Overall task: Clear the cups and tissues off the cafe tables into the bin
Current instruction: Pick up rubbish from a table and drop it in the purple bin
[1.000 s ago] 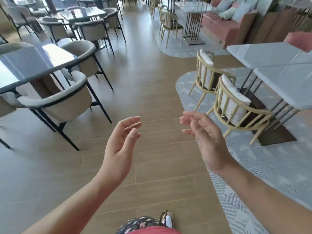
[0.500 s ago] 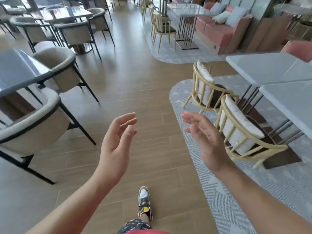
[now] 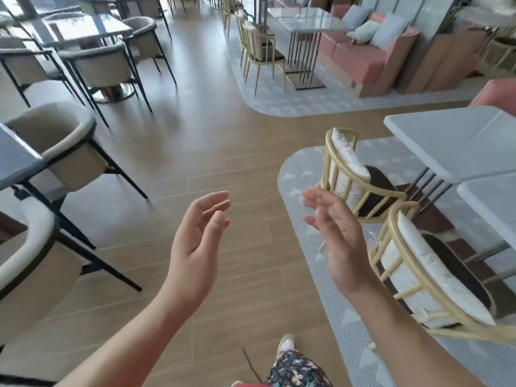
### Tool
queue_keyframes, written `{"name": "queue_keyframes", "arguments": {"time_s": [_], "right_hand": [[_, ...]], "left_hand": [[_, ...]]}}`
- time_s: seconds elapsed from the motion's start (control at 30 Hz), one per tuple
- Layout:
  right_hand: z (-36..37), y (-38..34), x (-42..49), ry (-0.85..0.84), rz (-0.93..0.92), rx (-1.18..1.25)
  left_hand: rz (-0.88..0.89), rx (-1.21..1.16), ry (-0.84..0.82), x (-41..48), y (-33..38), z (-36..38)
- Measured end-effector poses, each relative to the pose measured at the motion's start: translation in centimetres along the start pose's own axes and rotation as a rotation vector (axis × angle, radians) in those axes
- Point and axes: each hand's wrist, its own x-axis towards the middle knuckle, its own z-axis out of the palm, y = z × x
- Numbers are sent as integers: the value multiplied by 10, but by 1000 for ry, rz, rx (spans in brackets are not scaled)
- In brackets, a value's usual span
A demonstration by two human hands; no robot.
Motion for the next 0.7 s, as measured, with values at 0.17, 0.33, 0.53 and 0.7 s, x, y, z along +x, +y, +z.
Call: {"name": "queue_keyframes", "arguments": {"time_s": [0.17, 0.33, 0.53, 0.7], "right_hand": [[-13, 42, 107, 25, -19, 28], [-48, 76, 238, 23, -19, 45], [-84, 92, 379, 5, -43, 0], [-100, 114, 461, 3, -24, 23]], "left_hand": [[1, 6, -7, 103, -35, 39], [-2, 4, 4, 218, -62, 97], [10, -24, 21, 346, -77, 160], [6, -48, 27, 430, -97, 192]]}}
